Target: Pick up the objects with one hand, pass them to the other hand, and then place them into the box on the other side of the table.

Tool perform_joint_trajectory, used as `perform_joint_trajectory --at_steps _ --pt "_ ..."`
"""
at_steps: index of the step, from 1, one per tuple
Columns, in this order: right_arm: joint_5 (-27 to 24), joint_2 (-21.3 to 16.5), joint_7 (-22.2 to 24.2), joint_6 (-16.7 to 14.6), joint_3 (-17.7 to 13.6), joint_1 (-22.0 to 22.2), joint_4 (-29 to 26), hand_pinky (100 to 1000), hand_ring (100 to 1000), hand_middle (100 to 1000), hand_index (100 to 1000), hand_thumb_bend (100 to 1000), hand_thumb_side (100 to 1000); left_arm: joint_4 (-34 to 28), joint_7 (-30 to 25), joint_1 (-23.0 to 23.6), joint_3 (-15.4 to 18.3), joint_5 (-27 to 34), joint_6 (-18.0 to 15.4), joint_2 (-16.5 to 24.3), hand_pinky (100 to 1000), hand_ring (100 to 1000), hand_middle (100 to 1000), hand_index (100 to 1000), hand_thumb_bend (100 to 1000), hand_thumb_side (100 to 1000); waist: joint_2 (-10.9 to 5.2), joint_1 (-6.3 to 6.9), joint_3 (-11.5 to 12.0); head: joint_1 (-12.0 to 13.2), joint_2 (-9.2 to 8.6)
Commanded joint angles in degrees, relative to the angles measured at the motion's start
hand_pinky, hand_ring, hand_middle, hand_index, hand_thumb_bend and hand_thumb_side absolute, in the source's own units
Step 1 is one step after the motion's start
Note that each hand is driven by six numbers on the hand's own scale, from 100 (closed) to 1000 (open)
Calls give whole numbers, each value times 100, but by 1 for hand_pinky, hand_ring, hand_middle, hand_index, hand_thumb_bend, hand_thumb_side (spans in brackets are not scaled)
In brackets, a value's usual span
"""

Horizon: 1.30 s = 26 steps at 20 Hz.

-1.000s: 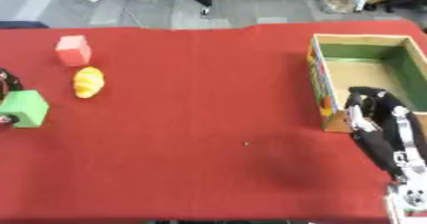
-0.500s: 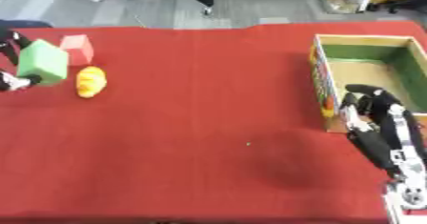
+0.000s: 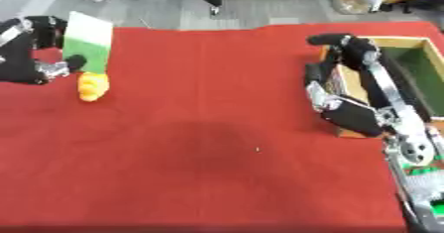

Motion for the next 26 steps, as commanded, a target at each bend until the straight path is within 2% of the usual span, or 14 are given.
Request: perform_joint_trajectory --at_steps 1,6,8,9,10,12,18,21,22,26 --pt "357 -269 246 -221 282 -392 -191 586 372 286 807 100 207 -168 4 -188 -255 730 145 -68 722 516 459 515 110 339 -132 -26 12 -21 -8" --pt "1083 -390 437 -621 644 -884 -196 586 366 278 820 100 194 -156 -203 -390 -670 1426 358 -38 731 528 464 521 122 350 -108 -21 36 -39 -8" --pt "1432 -369 492 -730 749 -1026 -194 588 368 280 824 134 198 -116 -273 -489 -817 1589 422 -32 732 531 464 521 120 350 -103 -20 44 -47 -8" --pt "1635 -344 532 -768 803 -1094 -182 590 371 293 832 200 208 -101 -304 -552 -895 1654 452 -31 734 533 465 522 124 350 -102 -20 47 -50 -8" --pt "1842 -310 573 -791 855 -1150 -156 592 373 296 833 220 214 -87 -319 -613 -965 1710 479 -34 734 534 465 522 121 347 -102 -20 50 -54 -8" --pt "2224 -232 633 -794 948 -1226 -77 593 338 302 831 257 249 -72 -301 -721 -1088 1821 523 -43 736 536 466 524 121 342 -101 -21 56 -61 -8" --pt "3115 -55 701 -693 1088 -1295 145 600 354 320 833 348 303 -85 -173 -939 -1396 2123 686 -10 745 547 469 527 123 334 -105 -21 64 -44 -8" --pt "3572 12 631 -658 1138 -1309 242 602 359 323 842 434 323 -117 -75 -1048 -1563 2241 820 -3 757 550 469 528 122 326 -110 -19 59 -35 -8" --pt "3717 38 596 -643 1155 -1311 272 602 360 324 847 441 353 -130 -35 -1074 -1594 2264 850 -7 761 553 470 528 124 324 -111 -18 57 -34 -8" --pt "4279 157 364 -517 1209 -1311 405 593 350 311 850 492 378 -128 126 -1130 -1677 2329 949 -16 764 557 470 529 125 318 -108 -12 38 -35 -8"
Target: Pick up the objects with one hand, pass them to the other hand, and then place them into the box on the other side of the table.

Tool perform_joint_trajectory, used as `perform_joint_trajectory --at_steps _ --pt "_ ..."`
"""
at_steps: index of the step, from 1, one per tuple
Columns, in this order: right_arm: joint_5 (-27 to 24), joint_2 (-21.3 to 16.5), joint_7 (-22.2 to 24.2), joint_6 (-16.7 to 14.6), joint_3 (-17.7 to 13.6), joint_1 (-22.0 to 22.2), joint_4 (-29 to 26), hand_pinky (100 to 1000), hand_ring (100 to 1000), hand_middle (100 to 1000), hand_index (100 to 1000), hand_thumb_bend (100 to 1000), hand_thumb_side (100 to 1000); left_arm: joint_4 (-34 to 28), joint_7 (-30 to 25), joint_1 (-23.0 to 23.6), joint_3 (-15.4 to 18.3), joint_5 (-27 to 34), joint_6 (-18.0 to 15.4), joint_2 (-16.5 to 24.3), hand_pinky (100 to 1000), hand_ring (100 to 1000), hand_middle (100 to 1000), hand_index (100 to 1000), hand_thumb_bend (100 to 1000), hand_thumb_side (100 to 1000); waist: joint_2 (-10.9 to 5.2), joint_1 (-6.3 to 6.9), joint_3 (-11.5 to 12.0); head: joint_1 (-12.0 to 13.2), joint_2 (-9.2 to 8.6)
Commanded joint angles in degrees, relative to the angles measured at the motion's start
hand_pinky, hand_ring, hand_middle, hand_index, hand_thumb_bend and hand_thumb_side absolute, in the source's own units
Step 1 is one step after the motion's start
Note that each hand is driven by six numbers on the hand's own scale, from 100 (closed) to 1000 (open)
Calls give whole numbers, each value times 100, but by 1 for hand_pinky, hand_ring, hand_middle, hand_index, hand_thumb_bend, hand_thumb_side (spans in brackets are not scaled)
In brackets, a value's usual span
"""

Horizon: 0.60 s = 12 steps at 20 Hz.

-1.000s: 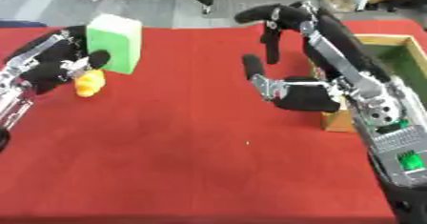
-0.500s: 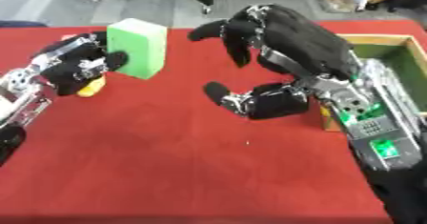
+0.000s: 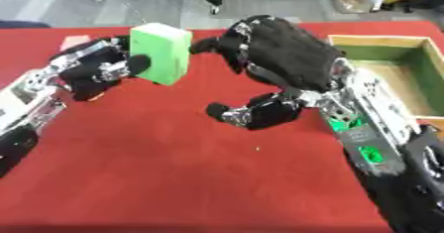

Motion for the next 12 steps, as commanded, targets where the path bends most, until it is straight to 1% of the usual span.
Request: perform_joint_trajectory --at_steps 1,6,12 --pt "422 60 -224 104 16 -106 54 587 340 302 853 497 388 -71 124 -152 -31 94 72 131 767 561 470 529 128 315 -106 -9 -9 6 -10" --pt "836 196 -541 296 101 -65 247 578 327 288 854 501 399 -15 228 -187 -126 127 179 157 770 565 469 529 127 305 -88 3 -29 -1 -10" --pt "1182 360 -728 469 121 -13 417 560 306 269 851 502 404 41 317 -238 -192 101 297 183 781 569 468 529 124 300 -79 12 -61 7 -10"
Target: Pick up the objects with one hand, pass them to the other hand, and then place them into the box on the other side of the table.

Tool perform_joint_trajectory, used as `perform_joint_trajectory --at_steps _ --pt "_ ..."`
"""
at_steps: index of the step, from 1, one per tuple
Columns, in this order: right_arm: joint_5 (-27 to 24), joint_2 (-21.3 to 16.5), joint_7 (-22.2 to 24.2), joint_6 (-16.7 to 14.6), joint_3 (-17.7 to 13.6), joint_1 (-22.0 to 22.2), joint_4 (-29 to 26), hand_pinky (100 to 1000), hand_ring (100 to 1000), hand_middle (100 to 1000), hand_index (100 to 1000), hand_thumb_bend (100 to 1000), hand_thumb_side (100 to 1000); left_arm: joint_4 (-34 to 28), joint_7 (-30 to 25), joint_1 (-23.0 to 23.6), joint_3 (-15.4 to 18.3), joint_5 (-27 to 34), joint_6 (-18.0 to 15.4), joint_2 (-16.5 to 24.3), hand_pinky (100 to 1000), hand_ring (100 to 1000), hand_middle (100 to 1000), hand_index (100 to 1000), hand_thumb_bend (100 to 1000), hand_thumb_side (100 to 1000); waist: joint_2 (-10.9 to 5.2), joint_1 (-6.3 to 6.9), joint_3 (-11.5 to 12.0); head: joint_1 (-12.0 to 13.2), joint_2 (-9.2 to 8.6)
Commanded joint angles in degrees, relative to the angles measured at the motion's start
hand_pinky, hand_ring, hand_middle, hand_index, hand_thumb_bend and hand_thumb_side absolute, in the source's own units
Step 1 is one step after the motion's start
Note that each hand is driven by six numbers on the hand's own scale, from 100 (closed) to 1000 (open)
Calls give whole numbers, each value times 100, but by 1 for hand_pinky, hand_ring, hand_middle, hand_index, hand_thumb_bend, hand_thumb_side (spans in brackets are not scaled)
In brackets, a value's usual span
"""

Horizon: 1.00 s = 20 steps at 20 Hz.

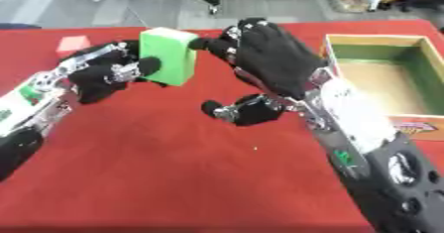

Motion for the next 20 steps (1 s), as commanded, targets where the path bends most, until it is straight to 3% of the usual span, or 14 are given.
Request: perform_joint_trajectory --at_steps 1,20 --pt "201 67 -108 87 -25 -66 43 555 302 266 852 500 405 -51 13 -161 -31 -11 62 159 782 569 469 529 124 299 -78 12 -14 12 -10" --pt "314 171 -65 143 -24 -68 93 534 283 246 846 470 415 250 27 -215 -99 -214 337 363 773 554 458 519 106 272 -85 24 -78 40 -10"
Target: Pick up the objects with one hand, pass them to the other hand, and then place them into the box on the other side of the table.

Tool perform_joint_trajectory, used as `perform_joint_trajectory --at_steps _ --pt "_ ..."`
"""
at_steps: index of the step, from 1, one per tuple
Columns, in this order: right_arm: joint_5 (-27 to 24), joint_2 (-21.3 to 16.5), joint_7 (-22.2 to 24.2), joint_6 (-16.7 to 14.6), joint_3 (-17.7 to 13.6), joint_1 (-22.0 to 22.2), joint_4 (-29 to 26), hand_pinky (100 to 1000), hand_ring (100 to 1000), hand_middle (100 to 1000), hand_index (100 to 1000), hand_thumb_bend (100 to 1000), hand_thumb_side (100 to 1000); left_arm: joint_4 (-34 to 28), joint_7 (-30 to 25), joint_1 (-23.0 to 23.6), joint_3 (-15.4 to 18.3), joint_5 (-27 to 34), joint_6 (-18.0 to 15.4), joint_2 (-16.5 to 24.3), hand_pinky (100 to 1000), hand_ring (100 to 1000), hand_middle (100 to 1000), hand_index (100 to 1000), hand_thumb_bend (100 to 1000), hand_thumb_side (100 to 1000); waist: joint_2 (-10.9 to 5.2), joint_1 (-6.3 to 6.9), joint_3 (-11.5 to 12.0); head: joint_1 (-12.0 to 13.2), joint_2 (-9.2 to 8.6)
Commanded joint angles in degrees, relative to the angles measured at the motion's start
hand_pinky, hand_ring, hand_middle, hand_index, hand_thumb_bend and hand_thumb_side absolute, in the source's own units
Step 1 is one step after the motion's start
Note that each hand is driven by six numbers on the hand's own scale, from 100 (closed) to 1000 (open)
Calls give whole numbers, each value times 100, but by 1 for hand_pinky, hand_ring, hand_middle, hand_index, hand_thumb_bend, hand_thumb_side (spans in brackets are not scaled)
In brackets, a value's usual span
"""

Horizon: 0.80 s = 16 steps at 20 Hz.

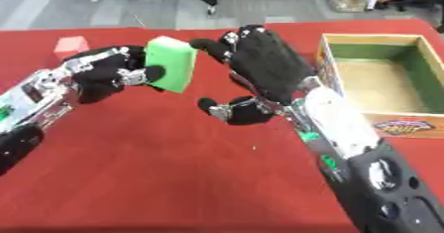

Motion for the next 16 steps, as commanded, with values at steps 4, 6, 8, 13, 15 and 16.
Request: perform_joint_trajectory --at_steps 4,6,8,13,15,16 --pt "57 -45 79 0 -20 -113 -132 534 282 245 845 466 420 59 -8 -81 76 -88 29 216 772 553 459 520 113 273 -86 24 -15 15 -10" --pt "65 -45 107 9 -17 -118 -152 531 280 243 843 464 421 78 -46 -89 70 -98 36 217 772 554 460 521 114 274 -88 23 -19 17 -10" --pt "62 -41 131 20 -16 -117 -175 528 276 240 842 459 422 93 -91 -103 62 -106 45 219 771 554 460 521 117 275 -89 22 -24 22 -10" --pt "-34 -27 178 52 -1 -137 -227 522 269 234 835 447 432 123 -190 -167 18 -60 58 191 774 556 461 522 122 278 -91 20 -19 6 -10" --pt "-50 -28 191 51 6 -152 -256 519 267 232 834 450 419 118 -224 -198 -8 -22 56 174 776 558 461 522 123 278 -91 17 -15 -1 -10" --pt "-50 -30 197 51 9 -158 -267 518 266 232 834 452 417 110 -243 -211 -24 -6 55 169 778 559 462 523 124 280 -91 16 -14 -4 -10"
